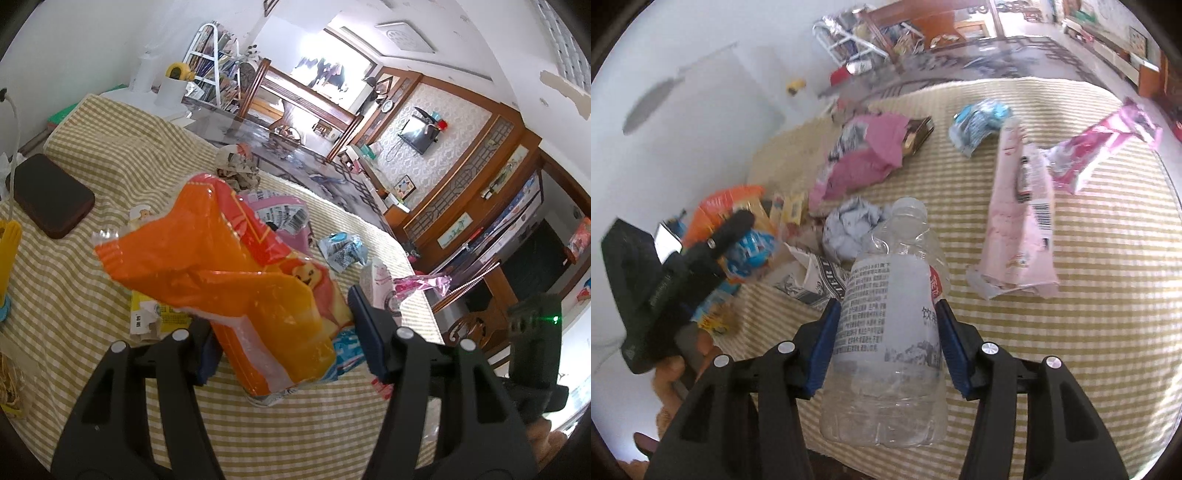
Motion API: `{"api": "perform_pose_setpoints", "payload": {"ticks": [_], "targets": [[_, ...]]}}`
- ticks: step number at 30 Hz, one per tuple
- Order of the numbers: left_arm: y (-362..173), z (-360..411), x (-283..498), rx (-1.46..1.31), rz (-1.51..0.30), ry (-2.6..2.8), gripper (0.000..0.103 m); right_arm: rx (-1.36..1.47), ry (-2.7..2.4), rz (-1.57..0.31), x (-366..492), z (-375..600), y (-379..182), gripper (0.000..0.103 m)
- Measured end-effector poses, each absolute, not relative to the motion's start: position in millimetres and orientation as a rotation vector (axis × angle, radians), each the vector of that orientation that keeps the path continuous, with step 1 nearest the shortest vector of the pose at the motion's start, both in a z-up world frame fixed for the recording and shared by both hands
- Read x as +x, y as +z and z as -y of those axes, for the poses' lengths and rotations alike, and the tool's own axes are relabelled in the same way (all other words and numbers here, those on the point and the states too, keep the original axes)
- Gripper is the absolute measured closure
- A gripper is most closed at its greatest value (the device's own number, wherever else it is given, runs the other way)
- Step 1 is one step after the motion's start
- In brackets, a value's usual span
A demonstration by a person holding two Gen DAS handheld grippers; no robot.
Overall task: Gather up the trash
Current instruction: 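Lift the orange bag with the left tool while the right tool lifts the bottle, then drop the orange bag and bottle into the red bin, opening both tools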
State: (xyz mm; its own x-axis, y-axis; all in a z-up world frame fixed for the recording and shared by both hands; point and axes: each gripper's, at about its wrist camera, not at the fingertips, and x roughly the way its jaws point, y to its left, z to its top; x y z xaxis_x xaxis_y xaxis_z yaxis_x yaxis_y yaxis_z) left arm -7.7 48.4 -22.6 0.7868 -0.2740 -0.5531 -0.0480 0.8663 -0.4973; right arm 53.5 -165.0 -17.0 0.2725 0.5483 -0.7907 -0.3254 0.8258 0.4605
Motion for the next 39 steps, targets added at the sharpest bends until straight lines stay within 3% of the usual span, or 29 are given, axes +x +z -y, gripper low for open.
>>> {"api": "perform_pose_setpoints", "payload": {"ticks": [20, 39], "targets": [[21, 22, -13, -0.450, -0.601, -0.187, 0.044, 0.361, 0.552, -0.988, 39, 271, 34, 0.052], [1, 233, 49, -0.237, -0.777, -0.553, 0.044, 0.607, 0.152, -0.864, 4, 488, 5, 0.052]]}}
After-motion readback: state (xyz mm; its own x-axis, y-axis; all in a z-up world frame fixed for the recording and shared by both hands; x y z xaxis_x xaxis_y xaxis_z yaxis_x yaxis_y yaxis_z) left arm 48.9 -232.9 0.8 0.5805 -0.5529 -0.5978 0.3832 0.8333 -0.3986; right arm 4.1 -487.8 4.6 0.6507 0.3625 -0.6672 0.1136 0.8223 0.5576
